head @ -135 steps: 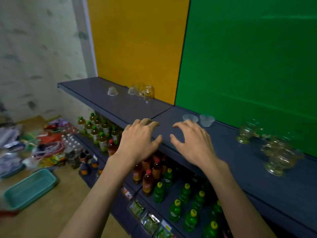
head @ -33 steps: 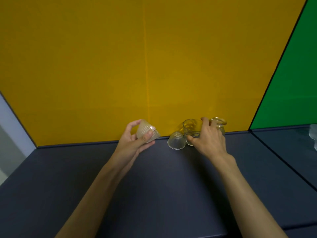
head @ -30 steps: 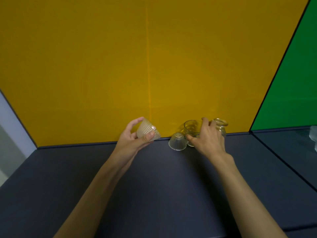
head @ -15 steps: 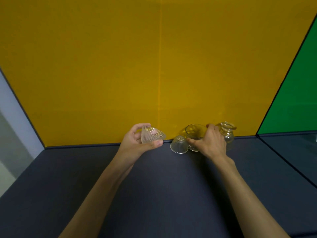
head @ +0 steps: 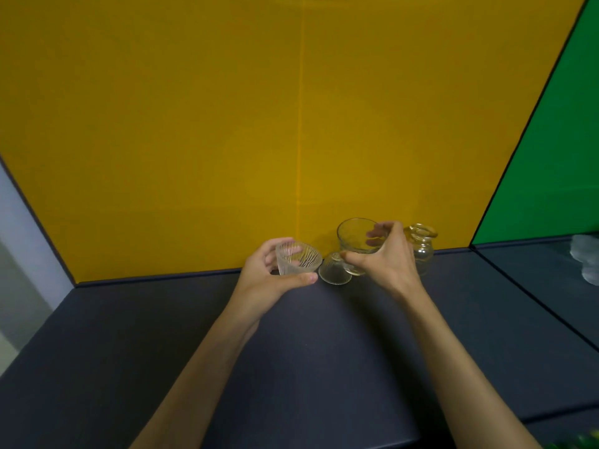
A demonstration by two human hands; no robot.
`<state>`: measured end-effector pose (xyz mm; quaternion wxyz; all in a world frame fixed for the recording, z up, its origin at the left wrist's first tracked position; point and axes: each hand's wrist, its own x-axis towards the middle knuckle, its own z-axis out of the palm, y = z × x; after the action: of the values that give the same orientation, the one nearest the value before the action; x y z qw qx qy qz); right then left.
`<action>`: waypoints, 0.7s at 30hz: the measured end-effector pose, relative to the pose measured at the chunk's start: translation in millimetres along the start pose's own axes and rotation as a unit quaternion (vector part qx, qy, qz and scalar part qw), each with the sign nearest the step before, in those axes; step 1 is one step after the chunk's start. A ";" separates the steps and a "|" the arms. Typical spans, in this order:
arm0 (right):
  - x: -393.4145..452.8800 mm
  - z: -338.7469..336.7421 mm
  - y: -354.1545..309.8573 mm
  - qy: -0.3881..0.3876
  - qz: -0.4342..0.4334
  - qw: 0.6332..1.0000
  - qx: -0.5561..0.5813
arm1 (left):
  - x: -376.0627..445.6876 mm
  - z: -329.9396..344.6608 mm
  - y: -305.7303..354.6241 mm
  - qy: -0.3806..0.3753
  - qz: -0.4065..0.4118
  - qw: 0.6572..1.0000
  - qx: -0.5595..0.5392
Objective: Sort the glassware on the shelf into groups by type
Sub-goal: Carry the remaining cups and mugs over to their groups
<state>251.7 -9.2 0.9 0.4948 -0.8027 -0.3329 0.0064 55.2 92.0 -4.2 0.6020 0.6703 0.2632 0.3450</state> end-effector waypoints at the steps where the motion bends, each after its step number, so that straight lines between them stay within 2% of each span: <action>1: -3.4 0.2 -2.7 -0.001 0.001 1.000 0.014 | 0.9 1.2 -1.6 0.008 0.000 1.000 -0.005; 5: -22.2 -3.8 -7.5 0.009 0.005 0.999 0.048 | 1.4 7.5 -7.1 0.032 0.005 0.999 -0.019; 9: -44.3 -20.1 -5.7 0.030 0.010 0.999 0.034 | -5.3 19.6 -12.5 0.031 0.015 0.999 -0.001; 15: -69.8 -64.7 9.0 0.065 0.018 0.998 -0.021 | -18.9 57.0 -9.9 -0.004 0.034 0.997 0.065; 21: -88.0 -122.3 24.1 0.111 0.025 0.992 -0.049 | -22.5 111.9 4.1 -0.064 0.054 0.994 0.073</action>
<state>237.5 -160.3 16.0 0.4882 -0.8300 -0.2555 -0.0867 128.1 4.1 -7.6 0.5472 0.7466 0.2120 0.3134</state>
